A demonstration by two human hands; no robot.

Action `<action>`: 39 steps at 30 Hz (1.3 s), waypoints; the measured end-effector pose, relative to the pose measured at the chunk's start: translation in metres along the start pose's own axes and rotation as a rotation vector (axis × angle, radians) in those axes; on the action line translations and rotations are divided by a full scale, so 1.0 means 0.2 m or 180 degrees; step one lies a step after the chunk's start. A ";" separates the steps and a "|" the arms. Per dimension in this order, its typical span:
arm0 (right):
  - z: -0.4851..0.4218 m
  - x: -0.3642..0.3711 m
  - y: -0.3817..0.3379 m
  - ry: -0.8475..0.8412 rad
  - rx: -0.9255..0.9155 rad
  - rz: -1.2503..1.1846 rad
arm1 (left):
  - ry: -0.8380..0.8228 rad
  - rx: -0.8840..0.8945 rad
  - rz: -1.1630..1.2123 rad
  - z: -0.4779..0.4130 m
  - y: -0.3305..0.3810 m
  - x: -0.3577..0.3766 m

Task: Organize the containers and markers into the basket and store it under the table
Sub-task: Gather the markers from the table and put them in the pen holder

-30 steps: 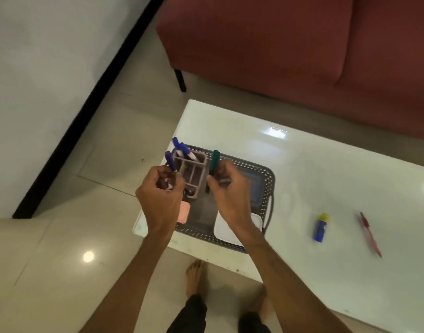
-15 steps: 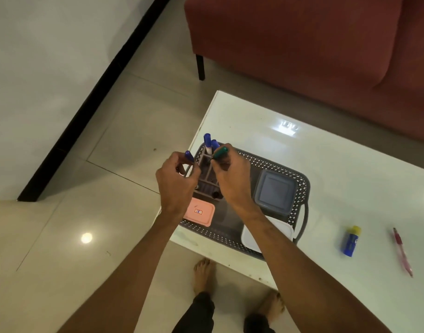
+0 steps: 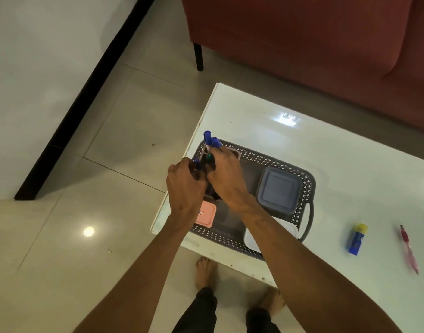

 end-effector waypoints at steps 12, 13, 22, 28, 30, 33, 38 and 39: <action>0.15 -0.19 0.17 0.0105 -0.0006 -0.0401 | 0.0315 -0.0210 0.0087 0.13 0.02 -0.09; 0.19 -0.21 0.22 0.0181 0.0036 -0.0487 | 0.0401 -0.0116 0.0109 0.16 0.04 -0.10; 0.66 -0.48 0.81 0.1062 0.0854 -0.1012 | -0.0058 0.0707 0.0584 0.62 0.49 0.26; 1.01 -0.68 1.34 0.1474 0.1716 -0.1157 | -0.1353 0.0791 0.0706 0.99 0.74 0.80; 1.15 -0.73 1.54 0.1532 0.1968 -0.1145 | -0.1731 0.0806 0.0545 1.13 0.81 1.01; 1.24 -0.74 1.71 0.1579 0.2132 -0.1122 | -0.1972 0.0773 0.0360 1.22 0.82 1.19; 1.38 -0.74 2.04 0.1366 0.2482 -0.0501 | -0.1974 0.0607 -0.0204 1.36 0.83 1.47; 1.39 -0.73 2.10 0.1272 0.2522 -0.0339 | -0.1921 0.0610 -0.0339 1.37 0.83 1.52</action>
Point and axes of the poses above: each hand's wrist, its own z-axis away from the middle knuckle, its own x-axis out of the palm, y = z × x, the point moved 2 cm from there along -z, towards the middle knuckle, and after that the axes turned 12 degrees about z, right-handed, at the moved point
